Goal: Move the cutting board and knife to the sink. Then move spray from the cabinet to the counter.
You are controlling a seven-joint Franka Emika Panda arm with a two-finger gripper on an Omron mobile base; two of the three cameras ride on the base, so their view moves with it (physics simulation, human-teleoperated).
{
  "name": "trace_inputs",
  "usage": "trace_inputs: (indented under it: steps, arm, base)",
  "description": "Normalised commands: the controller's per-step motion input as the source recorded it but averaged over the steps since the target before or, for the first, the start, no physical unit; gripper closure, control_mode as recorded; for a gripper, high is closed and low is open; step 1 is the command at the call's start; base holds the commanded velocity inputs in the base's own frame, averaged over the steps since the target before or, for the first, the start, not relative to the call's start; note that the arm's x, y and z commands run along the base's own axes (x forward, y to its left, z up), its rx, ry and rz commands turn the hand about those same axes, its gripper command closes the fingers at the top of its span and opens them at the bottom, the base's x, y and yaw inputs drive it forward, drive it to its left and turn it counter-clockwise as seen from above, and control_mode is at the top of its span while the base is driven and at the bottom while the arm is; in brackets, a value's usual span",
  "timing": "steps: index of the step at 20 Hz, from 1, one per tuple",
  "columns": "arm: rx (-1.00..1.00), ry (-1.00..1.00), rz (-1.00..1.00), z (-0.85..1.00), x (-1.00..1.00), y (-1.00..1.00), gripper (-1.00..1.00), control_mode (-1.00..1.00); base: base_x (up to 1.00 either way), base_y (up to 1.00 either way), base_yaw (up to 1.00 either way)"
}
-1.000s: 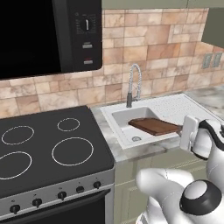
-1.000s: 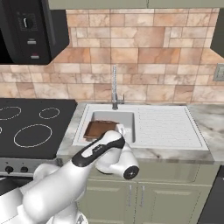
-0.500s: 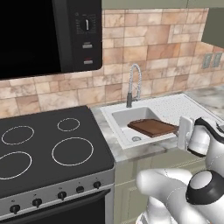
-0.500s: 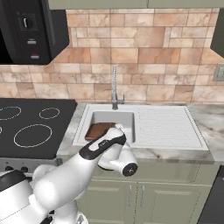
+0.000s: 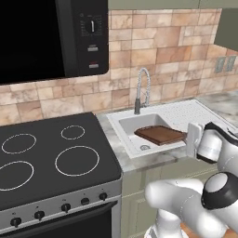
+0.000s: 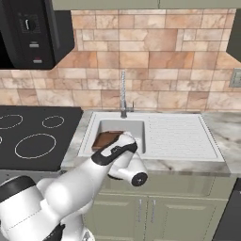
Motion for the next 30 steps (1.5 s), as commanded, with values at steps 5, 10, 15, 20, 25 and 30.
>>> trace_inputs:
  steps: [5, 10, 15, 20, 25, 30]
  arm:
    - [0.0, 0.03, -0.01, 0.0, 0.12, 0.03, 1.0, -1.0]
    - [0.0, 0.07, -0.01, -0.06, 0.17, 0.01, 1.0, -1.0]
    - [0.0, 0.08, -0.01, -0.05, 0.2, 0.03, 1.0, -1.0]
    - [0.0, 0.06, 0.0, -0.04, 0.21, 0.04, 1.0, -1.0]
    - [0.0, 0.04, 0.0, -0.06, 0.22, 0.03, 1.0, -1.0]
    - [0.0, 0.05, 0.0, -0.09, 0.23, 0.0, 1.0, -1.0]
  base:
    - [0.0, 0.0, 0.0]
    - [0.0, 0.0, 0.0]
    - [0.0, 0.0, 0.0]
    - [0.0, 0.0, 0.0]
    - [0.0, 0.0, 0.0]
    - [0.0, 0.0, 0.0]
